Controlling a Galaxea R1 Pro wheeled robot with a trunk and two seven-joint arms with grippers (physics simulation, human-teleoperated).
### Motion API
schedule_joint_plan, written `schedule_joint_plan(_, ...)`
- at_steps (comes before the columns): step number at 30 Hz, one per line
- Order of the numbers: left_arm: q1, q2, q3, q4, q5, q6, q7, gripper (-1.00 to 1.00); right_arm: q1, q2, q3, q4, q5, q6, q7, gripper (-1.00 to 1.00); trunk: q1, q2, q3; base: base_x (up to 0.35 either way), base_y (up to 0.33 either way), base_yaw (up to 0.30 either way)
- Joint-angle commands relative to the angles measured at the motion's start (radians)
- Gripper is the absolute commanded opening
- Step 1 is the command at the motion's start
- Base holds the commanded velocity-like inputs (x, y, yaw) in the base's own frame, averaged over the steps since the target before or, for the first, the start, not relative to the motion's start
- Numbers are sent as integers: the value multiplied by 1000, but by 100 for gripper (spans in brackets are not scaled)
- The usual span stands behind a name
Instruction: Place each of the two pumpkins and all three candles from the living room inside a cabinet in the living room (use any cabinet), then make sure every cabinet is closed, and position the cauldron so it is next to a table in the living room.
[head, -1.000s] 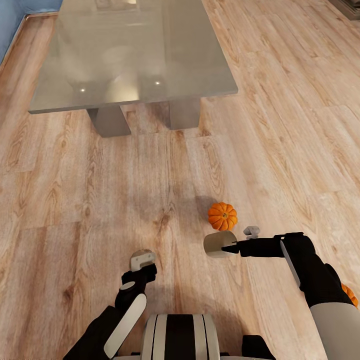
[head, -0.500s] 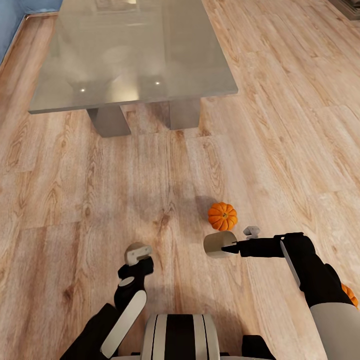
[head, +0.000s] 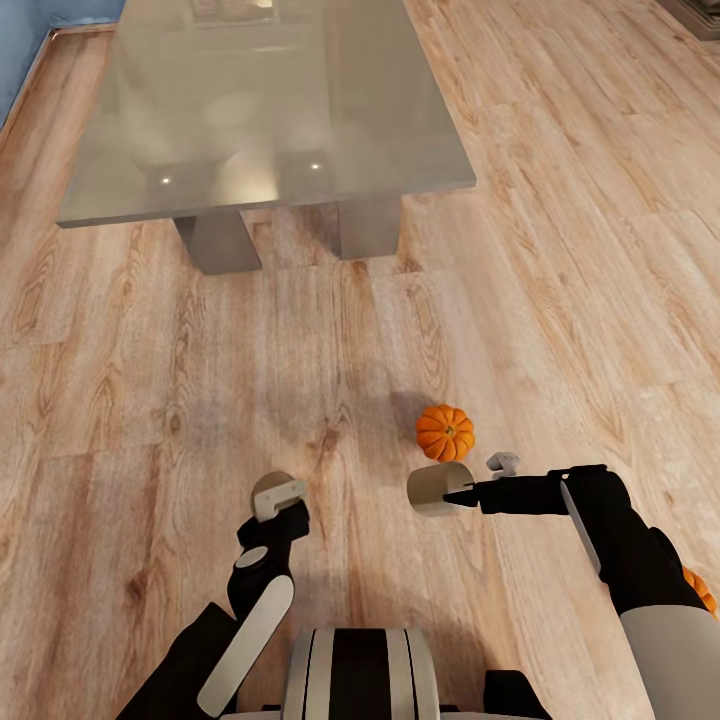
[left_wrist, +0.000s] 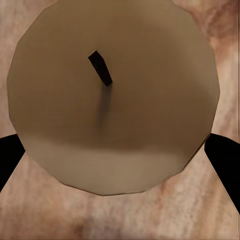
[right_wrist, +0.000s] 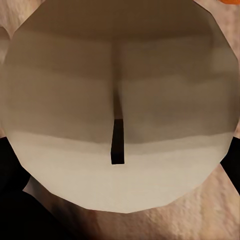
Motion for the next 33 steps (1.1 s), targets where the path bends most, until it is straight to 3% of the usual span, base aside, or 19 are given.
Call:
schedule_joint_plan(1, 0, -1, 0, -3, 0, 0, 0, -100, 0, 0, 0, 0, 0, 0, 0, -100, 0, 0, 0, 0, 0, 0)
schedule_joint_plan(12, -2, -11, -14, -19, -1, 3, 1, -100, 0, -1, 0, -2, 0, -1, 0, -100, 0, 0, 0, 0, 0, 0)
schedule_joint_plan(14, -4, -15, -17, -21, -1, 5, 49, -100, 0, -1, 0, -2, -2, -1, 0, -100, 0, 0, 0, 0, 0, 0)
schedule_joint_plan(15, -6, -18, -26, -22, -1, 6, 86, -100, 0, 0, 0, -2, -2, -1, 0, -100, 0, 0, 0, 0, 0, 0)
schedule_joint_plan(16, -11, -27, -69, -22, 0, 8, 165, -100, 0, 0, 1, -3, -3, -1, 0, -100, 0, 0, 0, 0, 0, 0)
schedule_joint_plan(19, -16, -43, -140, -22, 0, 11, 234, -100, 1, -1, 0, -6, -2, 0, 0, -100, 0, 0, 0, 0, 0, 0)
schedule_joint_plan(22, -17, -56, -169, -22, 0, 22, 255, -100, 1, -1, 0, -10, -3, 0, 1, -100, 0, 0, 0, 0, 0, 0)
schedule_joint_plan(23, -17, -59, -176, -21, 0, 61, 261, -100, 0, 0, 0, -11, -4, 0, 1, -100, 0, 0, 0, 0, 0, 0)
schedule_joint_plan(26, -17, -61, -178, -21, 1, 70, 261, -100, 0, -2, -1, -14, -4, 0, 1, -100, 0, 0, 0, 0, 0, 0)
schedule_joint_plan(27, -17, -88, -189, -21, 1, 71, 262, -100, 1, 0, 0, -24, -5, 4, 1, -100, 0, 0, 0, 0, 0, 0)
schedule_joint_plan(29, -17, -95, -218, -22, 1, 70, 262, -100, 2, 0, 0, -25, -4, 6, 1, -100, 0, 0, 0, -39, 0, 0)
schedule_joint_plan(33, -17, -95, -223, -22, 1, 62, 262, -100, 2, 0, 0, -24, -3, 5, 0, -100, 0, 0, 0, -22, 0, 0)
